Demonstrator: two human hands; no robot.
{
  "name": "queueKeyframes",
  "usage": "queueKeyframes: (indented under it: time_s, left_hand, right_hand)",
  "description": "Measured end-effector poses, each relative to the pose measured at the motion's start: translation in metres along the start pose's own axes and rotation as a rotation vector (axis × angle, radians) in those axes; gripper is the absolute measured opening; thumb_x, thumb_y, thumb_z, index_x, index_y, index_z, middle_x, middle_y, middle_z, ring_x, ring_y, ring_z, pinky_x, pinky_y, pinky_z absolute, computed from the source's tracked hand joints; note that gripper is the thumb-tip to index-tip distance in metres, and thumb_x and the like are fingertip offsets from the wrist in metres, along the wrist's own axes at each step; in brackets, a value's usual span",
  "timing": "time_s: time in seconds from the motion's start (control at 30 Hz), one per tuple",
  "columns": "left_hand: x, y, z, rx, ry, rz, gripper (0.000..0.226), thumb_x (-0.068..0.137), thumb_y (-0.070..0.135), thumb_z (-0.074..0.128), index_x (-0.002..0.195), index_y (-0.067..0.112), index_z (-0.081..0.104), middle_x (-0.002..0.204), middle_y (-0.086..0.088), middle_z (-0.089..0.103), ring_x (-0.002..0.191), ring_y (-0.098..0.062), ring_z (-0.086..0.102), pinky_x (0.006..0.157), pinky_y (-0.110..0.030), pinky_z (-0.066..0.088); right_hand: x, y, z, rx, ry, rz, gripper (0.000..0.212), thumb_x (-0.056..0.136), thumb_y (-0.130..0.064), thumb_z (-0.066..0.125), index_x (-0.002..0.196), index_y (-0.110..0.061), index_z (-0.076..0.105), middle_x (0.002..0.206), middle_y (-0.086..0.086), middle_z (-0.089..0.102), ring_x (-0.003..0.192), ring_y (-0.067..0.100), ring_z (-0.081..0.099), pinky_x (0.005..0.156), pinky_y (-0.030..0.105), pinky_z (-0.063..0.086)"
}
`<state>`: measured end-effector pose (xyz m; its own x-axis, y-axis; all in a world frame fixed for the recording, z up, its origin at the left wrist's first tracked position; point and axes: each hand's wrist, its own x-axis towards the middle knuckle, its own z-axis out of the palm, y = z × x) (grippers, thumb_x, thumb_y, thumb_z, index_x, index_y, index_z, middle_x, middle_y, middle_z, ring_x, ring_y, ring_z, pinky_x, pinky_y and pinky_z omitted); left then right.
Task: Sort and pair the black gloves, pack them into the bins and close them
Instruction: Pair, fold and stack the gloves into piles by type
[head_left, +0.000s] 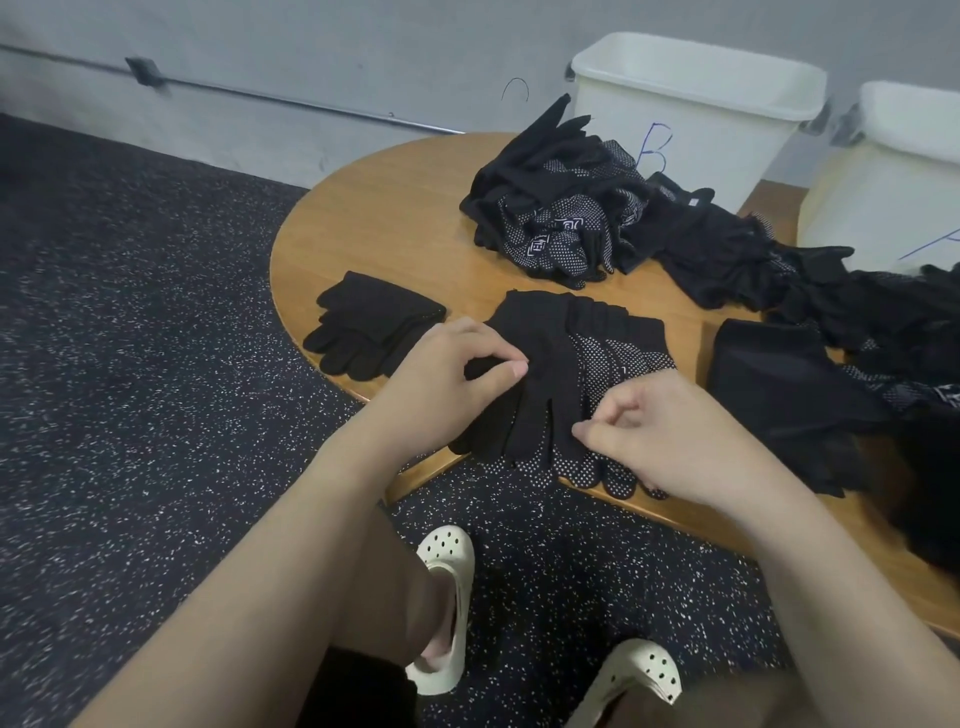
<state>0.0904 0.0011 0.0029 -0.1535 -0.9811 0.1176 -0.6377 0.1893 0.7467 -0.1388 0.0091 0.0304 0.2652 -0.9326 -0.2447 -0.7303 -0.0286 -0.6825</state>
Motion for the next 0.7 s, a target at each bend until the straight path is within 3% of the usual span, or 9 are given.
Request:
queueKeyframes:
  time_s: [0.13,0.23,0.33,0.43,0.53,0.7]
  left_hand:
    - [0.0,0.002,-0.001,0.024,-0.004,-0.001,0.019,0.101,0.026,0.065,0.116,0.026,0.077,0.121,0.011,0.063,0.122,-0.01,0.051,0.109,-0.025,0.035]
    - [-0.001,0.002,-0.002,0.017,-0.001,-0.008,0.019,0.099,0.021,0.069,0.116,0.024,0.078,0.122,0.009,0.063,0.123,-0.011,0.052,0.112,-0.024,0.034]
    - [-0.001,0.002,-0.002,-0.006,0.006,-0.02,0.019,0.097,0.019,0.071,0.114,0.023,0.079,0.121,0.009,0.063,0.123,-0.011,0.053,0.114,-0.03,0.036]
    - [0.0,0.002,-0.002,-0.016,0.011,-0.025,0.019,0.097,0.019,0.071,0.113,0.023,0.079,0.121,0.01,0.063,0.123,-0.011,0.054,0.114,-0.033,0.037]
    - [-0.001,0.002,-0.002,-0.027,0.003,-0.037,0.018,0.097,0.019,0.071,0.113,0.024,0.079,0.122,0.01,0.063,0.124,-0.011,0.054,0.114,-0.034,0.037]
    - [0.0,0.002,-0.004,-0.065,0.012,-0.037,0.017,0.102,0.023,0.065,0.111,0.022,0.079,0.118,0.011,0.067,0.116,-0.003,0.058,0.108,-0.025,0.04]
  right_hand:
    - [-0.009,-0.001,0.003,-0.145,0.206,-0.311,0.027,0.08,-0.048,0.076,0.067,-0.028,0.063,0.051,-0.01,0.052,0.047,0.007,0.046,0.053,0.033,0.046]
    - [-0.012,-0.004,0.013,-0.132,0.137,-0.459,0.021,0.078,-0.054,0.074,0.09,-0.038,0.073,0.066,-0.009,0.052,0.058,0.011,0.05,0.057,0.031,0.046]
    - [-0.01,-0.002,0.027,-0.218,0.11,-0.481,0.024,0.082,-0.053,0.071,0.103,-0.041,0.076,0.07,-0.01,0.052,0.064,0.01,0.052,0.059,0.03,0.045]
    - [-0.008,-0.001,0.032,-0.223,0.161,-0.5,0.011,0.089,-0.042,0.071,0.096,-0.036,0.078,0.066,-0.01,0.052,0.064,0.009,0.053,0.062,0.031,0.048]
    - [-0.009,0.002,0.029,-0.198,0.171,-0.52,0.012,0.09,-0.042,0.068,0.091,-0.034,0.077,0.066,-0.008,0.051,0.062,0.012,0.052,0.06,0.032,0.048]
    - [-0.014,0.005,0.025,-0.165,0.131,-0.521,0.016,0.089,-0.044,0.068,0.094,-0.036,0.08,0.068,-0.006,0.052,0.062,0.015,0.054,0.06,0.028,0.044]
